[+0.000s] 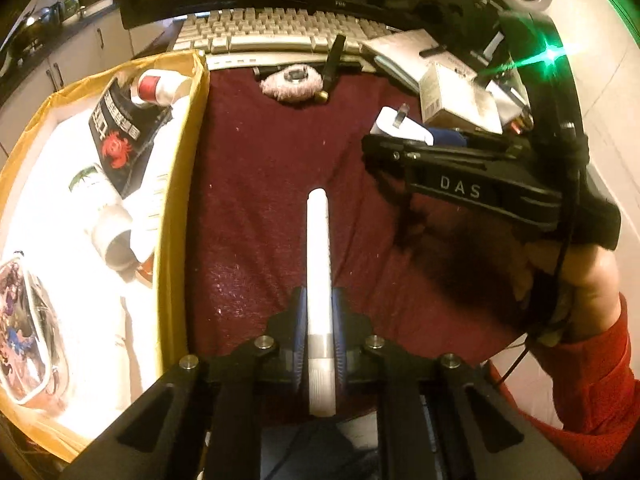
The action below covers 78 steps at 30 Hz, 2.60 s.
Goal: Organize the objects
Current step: 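Lift the pen with the left tool while the right tool lifts the plug adapter, then carry the pen over the tray with the left tool while the right tool carries the adapter there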
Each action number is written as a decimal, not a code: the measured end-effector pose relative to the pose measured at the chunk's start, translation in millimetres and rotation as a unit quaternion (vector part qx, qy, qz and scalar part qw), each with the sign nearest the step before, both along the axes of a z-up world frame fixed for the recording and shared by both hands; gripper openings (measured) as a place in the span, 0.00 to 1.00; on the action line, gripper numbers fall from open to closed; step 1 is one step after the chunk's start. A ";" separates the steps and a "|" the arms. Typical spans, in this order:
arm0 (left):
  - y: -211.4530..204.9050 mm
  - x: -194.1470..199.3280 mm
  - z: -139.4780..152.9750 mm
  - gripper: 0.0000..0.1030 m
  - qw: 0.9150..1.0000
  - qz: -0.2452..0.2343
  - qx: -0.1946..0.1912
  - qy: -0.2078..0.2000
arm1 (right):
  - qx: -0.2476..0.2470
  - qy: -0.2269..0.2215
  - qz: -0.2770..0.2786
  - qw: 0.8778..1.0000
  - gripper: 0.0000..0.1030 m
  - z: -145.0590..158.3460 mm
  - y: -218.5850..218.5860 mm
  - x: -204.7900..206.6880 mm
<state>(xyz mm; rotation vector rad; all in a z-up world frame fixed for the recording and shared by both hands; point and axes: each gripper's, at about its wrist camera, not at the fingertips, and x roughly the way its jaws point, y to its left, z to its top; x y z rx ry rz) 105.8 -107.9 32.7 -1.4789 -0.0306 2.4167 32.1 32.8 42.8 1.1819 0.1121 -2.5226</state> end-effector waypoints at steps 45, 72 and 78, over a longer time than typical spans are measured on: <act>-57.6 -7.4 85.0 0.12 0.989 0.087 -0.028 0.118 | -0.022 0.061 0.041 0.997 0.56 60.4 -26.1 20.9; -185.3 -41.8 51.0 0.12 0.974 0.212 -0.047 0.069 | -0.107 -0.015 0.235 0.966 0.56 61.9 -139.4 53.9; -207.0 -60.6 40.7 0.12 0.972 0.224 -0.045 0.057 | -0.085 -0.027 0.273 0.958 0.56 45.8 -183.9 52.4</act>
